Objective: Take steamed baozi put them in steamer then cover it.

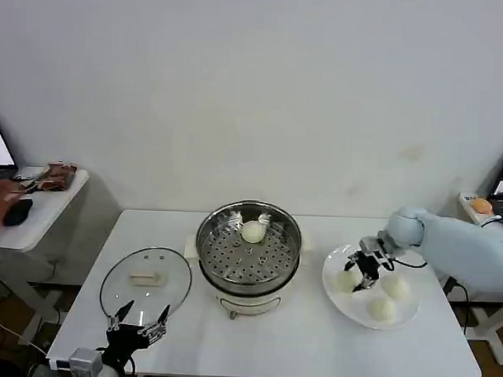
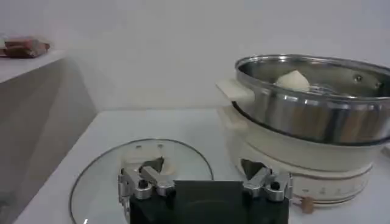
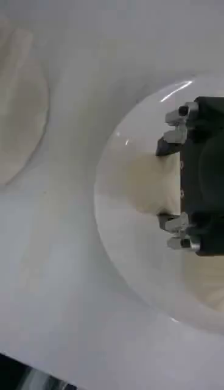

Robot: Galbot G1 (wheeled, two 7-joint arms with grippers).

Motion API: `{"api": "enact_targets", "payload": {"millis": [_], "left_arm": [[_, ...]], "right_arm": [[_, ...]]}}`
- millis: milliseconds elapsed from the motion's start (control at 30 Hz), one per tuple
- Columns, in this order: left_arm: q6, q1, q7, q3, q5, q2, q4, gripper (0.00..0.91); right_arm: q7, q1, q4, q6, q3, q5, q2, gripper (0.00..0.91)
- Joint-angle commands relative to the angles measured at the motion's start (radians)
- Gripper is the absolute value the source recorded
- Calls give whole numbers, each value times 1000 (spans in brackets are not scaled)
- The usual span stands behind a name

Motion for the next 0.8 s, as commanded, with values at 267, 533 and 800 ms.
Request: {"api": "enact_targets", "payload": {"millis": [267,533,800], "left_arm": [[-10,-7,-7,9,19,-1,15,907],[-14,-7,-13,12,20,11,8,907],[-27,-8,-23,19,19,11,11,907]], "right_arm": [[11,403,186,-32,-252,201,-24,645],[22,558,197,-70,-305,325,104,645],[61,574,185,-125,-294,433,228,655]]}}
